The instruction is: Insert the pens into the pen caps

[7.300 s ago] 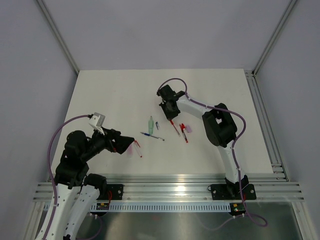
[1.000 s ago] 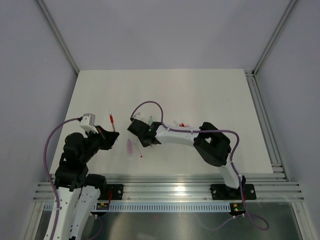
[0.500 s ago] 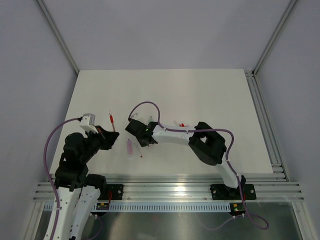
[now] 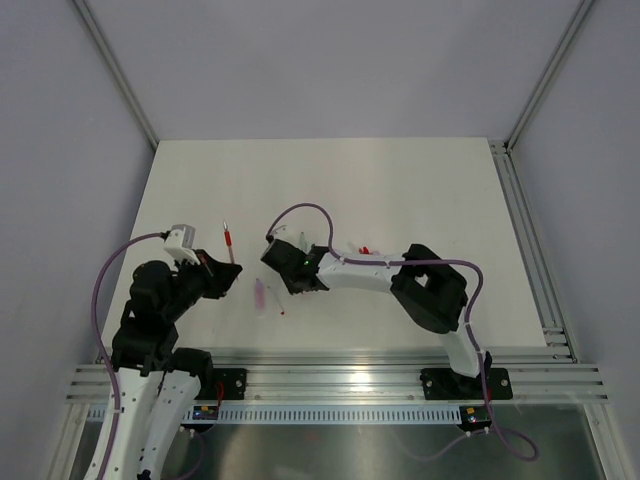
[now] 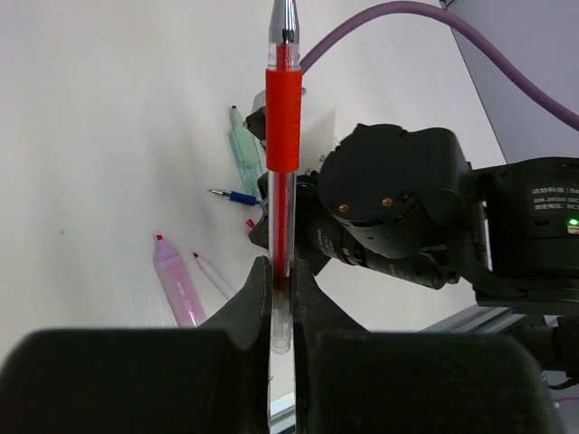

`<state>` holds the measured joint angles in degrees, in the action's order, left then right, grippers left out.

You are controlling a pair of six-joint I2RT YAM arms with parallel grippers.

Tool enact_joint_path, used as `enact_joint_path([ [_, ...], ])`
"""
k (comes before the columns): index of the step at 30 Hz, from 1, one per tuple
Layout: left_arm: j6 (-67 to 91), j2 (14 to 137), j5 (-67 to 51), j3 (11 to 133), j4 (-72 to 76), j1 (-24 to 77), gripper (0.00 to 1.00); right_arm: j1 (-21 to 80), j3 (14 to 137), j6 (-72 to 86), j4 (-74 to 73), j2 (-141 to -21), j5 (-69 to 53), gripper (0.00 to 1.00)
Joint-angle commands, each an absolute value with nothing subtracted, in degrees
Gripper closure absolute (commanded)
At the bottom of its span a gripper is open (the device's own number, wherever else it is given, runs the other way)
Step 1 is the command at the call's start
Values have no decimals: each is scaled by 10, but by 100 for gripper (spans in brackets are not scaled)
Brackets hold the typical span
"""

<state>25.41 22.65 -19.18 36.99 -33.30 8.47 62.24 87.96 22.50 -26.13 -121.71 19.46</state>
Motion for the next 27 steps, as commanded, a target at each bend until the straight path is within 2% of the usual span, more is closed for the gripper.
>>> enact_joint_path([
  [1, 247, 236, -242, 368, -294, 82, 100, 618, 822, 242, -194, -1105, 189, 100],
  [8, 269, 258, -373, 356, -231, 85, 100, 618, 679, 292, -59, -920, 166, 100],
  [12, 355, 265, -495, 317, -110, 86, 100, 618, 612, 315, 25, -815, 175, 100],
  [16, 356, 268, -521, 311, -91, 88, 100, 618, 570, 341, 115, -732, 189, 100],
  [27, 311, 243, -534, 304, -127, 101, 100, 618, 658, 374, 224, -792, 221, 100],
])
